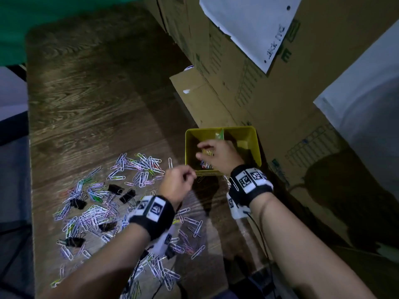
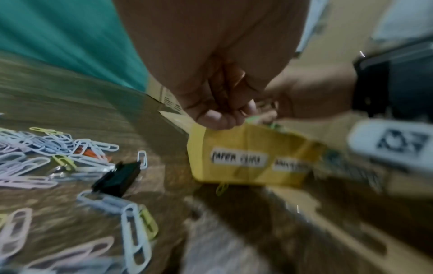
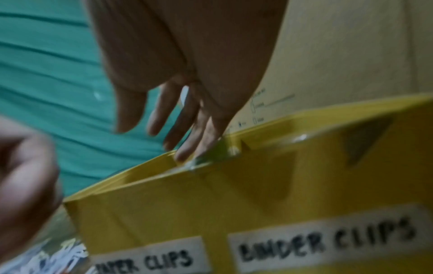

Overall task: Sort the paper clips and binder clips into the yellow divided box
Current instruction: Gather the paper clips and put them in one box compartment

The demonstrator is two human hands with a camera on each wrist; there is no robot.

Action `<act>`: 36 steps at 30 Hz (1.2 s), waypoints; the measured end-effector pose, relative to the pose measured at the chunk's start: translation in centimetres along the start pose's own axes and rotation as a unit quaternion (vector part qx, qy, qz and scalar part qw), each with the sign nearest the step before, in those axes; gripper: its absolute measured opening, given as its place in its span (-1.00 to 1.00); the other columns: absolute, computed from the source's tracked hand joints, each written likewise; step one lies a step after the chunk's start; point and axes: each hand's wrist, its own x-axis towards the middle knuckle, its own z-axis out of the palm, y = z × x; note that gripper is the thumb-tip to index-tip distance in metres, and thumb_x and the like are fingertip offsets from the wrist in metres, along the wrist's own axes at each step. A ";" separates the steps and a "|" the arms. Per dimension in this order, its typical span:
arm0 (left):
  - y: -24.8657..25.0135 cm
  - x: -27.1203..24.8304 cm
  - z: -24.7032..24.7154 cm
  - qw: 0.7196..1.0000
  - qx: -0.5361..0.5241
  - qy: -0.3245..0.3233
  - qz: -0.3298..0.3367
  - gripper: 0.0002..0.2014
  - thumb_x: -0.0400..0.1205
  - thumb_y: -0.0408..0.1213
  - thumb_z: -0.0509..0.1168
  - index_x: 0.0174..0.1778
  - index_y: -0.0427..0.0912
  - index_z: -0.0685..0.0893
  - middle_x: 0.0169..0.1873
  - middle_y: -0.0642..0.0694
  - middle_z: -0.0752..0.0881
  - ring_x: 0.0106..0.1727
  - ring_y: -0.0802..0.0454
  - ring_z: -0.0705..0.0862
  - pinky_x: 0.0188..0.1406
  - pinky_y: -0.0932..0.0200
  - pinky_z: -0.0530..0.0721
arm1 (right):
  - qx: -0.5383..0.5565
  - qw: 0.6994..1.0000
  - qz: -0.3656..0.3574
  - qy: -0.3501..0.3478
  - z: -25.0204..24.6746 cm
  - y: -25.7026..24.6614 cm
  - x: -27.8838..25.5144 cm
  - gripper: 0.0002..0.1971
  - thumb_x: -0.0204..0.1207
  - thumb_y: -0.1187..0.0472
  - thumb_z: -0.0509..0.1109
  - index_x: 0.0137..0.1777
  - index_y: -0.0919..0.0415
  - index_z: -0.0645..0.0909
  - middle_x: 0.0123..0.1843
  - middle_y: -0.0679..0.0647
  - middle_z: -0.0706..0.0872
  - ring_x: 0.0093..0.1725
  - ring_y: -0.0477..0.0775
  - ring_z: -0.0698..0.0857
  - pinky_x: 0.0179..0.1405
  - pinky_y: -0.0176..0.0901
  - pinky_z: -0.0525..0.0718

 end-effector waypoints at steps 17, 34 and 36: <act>-5.4 -4.9 4.1 0.879 0.319 -0.278 0.222 -0.54 0.58 -0.37 0.09 0.44 -0.14 0.40 0.42 -0.08 0.42 0.51 -0.09 0.27 0.50 -0.12 0.24 | -0.253 0.961 -0.108 -0.029 0.2 -3.3 2.6 -0.72 0.56 0.31 0.33 0.21 0.04 0.66 0.15 0.10 0.76 0.11 0.15 0.71 0.06 0.03 0.69; -7.3 -9.5 3.7 0.908 0.264 -0.229 0.231 -0.51 0.54 0.04 0.23 0.38 0.01 0.41 0.32 -0.12 0.50 0.31 -0.08 0.49 0.25 -0.01 0.60 | -0.075 0.979 -0.190 -0.010 5.6 0.6 -6.1 -0.76 0.44 0.35 0.48 0.11 0.32 0.68 0.09 0.22 0.65 0.07 0.06 0.61 0.19 -0.15 0.57; -7.1 -9.7 3.5 0.915 0.279 -0.234 0.172 -0.39 0.53 0.19 0.20 0.44 -0.04 0.36 0.41 -0.14 0.39 0.39 -0.10 0.36 0.33 -0.10 0.51 | -0.109 0.983 -0.120 -0.088 6.2 2.0 -8.5 -0.74 0.47 0.12 0.47 0.12 0.18 0.65 0.10 0.08 0.61 0.02 -0.04 0.58 0.13 0.07 0.65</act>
